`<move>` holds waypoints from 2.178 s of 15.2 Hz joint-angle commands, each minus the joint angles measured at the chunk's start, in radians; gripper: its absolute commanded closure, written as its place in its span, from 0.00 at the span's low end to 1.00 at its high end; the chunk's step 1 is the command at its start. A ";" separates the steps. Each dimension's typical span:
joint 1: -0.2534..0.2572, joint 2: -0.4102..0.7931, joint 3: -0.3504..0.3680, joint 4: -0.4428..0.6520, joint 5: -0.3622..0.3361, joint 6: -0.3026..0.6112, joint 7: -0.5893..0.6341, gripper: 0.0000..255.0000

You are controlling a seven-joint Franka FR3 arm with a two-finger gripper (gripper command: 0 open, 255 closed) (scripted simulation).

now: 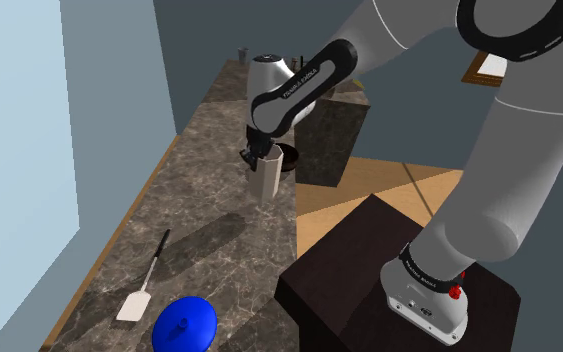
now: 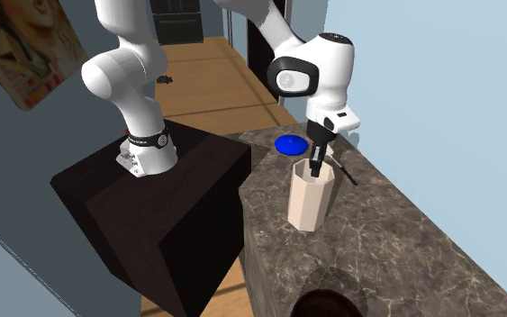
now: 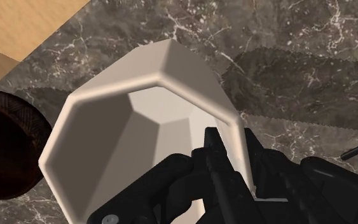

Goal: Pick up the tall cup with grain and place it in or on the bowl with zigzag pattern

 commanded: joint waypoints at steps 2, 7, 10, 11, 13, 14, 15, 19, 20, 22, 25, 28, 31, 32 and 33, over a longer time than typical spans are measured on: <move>-0.003 -0.033 0.003 0.004 0.008 -0.036 -0.007 1.00; -0.005 -0.082 0.006 0.018 0.020 -0.098 -0.017 1.00; -0.006 -0.106 0.007 0.027 0.026 -0.131 -0.021 1.00; -0.019 -0.098 -0.002 0.045 0.028 -0.142 -0.045 1.00; -0.044 -0.081 -0.019 0.085 0.033 -0.163 -0.091 1.00; -0.056 -0.071 -0.028 0.107 0.035 -0.175 -0.114 1.00; -0.068 -0.061 -0.036 0.130 0.037 -0.187 -0.136 1.00; -0.116 -0.010 -0.066 0.232 0.047 -0.238 -0.222 1.00; -0.128 0.005 -0.072 0.261 0.049 -0.251 -0.242 1.00; -0.151 0.036 -0.085 0.323 0.055 -0.281 -0.282 1.00; -0.186 0.090 -0.102 0.425 0.063 -0.328 -0.338 1.00; -0.220 0.153 -0.116 0.541 0.071 -0.382 -0.390 1.00; -0.255 0.226 -0.128 0.675 0.080 -0.443 -0.439 1.00; -0.270 0.261 -0.132 0.740 0.083 -0.472 -0.459 1.00; -0.270 0.265 -0.132 0.733 0.083 -0.461 -0.459 1.00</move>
